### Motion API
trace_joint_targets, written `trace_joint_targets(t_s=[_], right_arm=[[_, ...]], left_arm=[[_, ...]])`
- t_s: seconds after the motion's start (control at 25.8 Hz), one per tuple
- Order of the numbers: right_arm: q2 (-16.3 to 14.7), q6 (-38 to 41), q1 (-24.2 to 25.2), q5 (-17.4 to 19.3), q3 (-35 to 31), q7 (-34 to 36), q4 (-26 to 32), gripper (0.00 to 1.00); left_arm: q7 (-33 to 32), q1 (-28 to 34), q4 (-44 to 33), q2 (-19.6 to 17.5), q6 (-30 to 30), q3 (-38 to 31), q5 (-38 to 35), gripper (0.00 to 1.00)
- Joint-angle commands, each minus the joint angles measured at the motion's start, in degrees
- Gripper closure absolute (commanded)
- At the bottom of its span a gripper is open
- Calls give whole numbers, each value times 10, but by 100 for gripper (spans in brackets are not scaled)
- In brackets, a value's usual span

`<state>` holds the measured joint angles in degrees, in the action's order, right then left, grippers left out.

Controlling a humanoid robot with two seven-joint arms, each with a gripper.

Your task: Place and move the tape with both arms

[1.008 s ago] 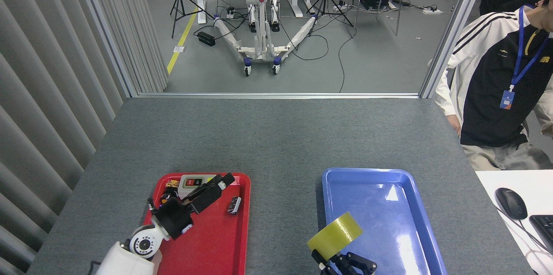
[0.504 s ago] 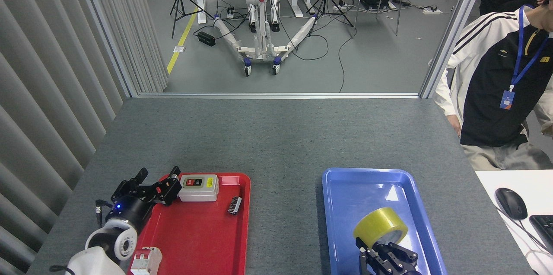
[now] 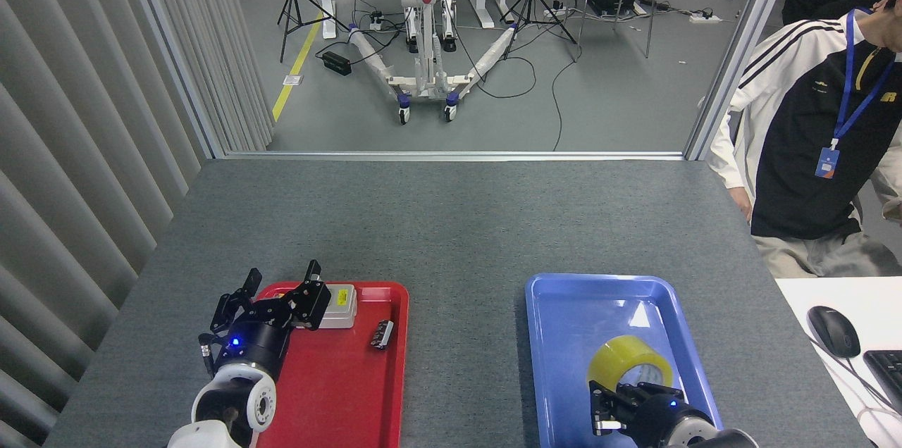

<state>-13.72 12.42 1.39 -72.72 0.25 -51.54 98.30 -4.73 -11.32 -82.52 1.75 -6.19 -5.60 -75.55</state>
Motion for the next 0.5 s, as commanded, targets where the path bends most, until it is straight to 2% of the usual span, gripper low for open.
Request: trace_joint_targets(t_s=[0.0, 0.04, 0.08, 0.16, 0.23, 0.27, 0.35, 0.47], right_arm=[[1, -35, -9, 1, 2, -49, -4, 100], [1, -54, -10, 3, 2, -51, -4, 100], [0, -67, -15, 5, 2, -50, -4, 92], [-4, -80, -19, 5, 2, -44, -4, 63], [-5, -82, -17, 5, 2, -40, -4, 47], [-4, -83, -17, 5, 1, -40, -4, 35], [-4, -83, -14, 4, 1, -39, -4, 0], [-4, -82, -4, 5, -1, -32, -4, 0]], left_arm=[[-3, 36, -52, 4, 28, 9, -24, 0], [-3, 46, -69, 3, 50, 16, -50, 0], [-2, 57, -85, -3, 75, 34, -72, 0], [0, 74, -108, -39, 139, 103, -85, 0], [1, 80, -119, -87, 187, 150, -85, 0], [0, 88, -128, -106, 204, 169, -85, 0], [0, 112, -135, -112, 217, 186, -84, 0], [6, 116, -134, -116, 202, 189, -83, 0]])
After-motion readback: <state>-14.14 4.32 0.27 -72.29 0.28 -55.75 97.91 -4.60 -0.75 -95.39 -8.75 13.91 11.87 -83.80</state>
